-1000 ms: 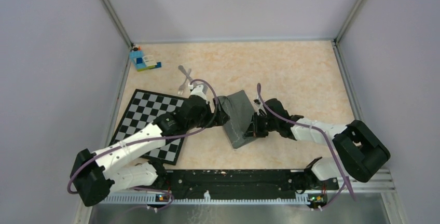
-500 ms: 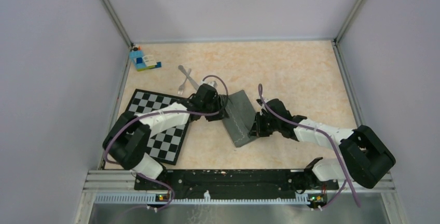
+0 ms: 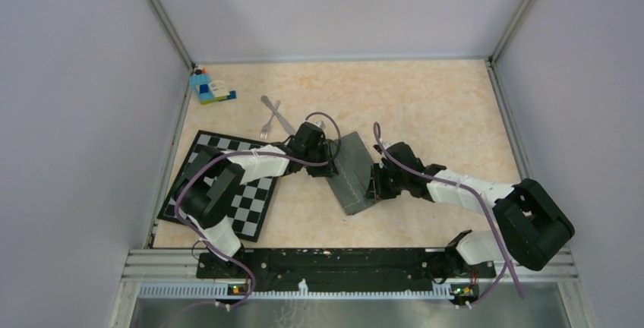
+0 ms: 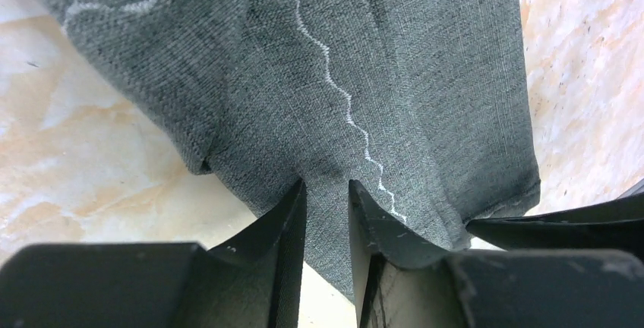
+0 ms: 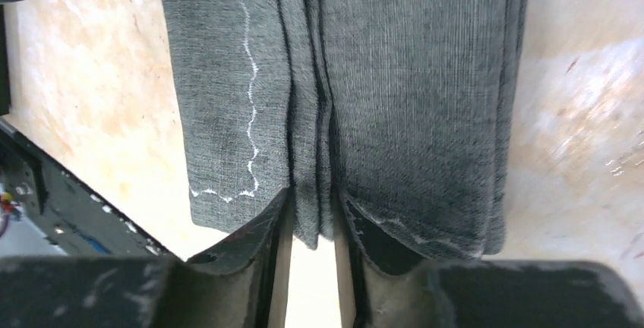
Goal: Fold the napkin into a case and place the utensils inside
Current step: Smooth out the 2/3-rectangle-folded napkin at the center of the board.
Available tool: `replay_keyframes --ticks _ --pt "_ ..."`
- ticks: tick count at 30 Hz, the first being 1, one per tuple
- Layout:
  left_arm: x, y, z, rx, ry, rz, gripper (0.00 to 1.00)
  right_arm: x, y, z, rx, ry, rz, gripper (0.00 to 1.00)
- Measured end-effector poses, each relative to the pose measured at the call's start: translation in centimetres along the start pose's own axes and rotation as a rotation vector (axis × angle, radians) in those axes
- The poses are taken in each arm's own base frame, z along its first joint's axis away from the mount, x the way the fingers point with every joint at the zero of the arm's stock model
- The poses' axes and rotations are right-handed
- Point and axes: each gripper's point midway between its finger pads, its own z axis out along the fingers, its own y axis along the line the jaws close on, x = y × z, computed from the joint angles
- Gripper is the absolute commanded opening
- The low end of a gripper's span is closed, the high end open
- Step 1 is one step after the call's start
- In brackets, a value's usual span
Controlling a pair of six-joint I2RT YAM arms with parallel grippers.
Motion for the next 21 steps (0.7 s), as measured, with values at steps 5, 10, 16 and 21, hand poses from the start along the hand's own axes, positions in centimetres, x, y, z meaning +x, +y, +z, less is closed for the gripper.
replay_keyframes --ticks 5,10,16,21 --pt "-0.3 -0.1 0.1 0.018 0.002 -0.006 0.31 -2.3 1.5 -1.2 -0.028 -0.05 -0.078 0.47" --pt "-0.4 -0.1 0.2 0.022 0.001 -0.011 0.29 -3.5 6.2 -0.8 -0.281 -0.061 -0.12 0.17" --pt "-0.4 -0.2 0.3 0.03 0.007 -0.015 0.28 -1.8 8.6 2.8 -0.494 0.066 -0.069 0.08" --pt "-0.4 -0.2 0.3 0.034 0.009 -0.018 0.27 -0.8 9.0 4.2 -0.565 0.101 -0.056 0.08"
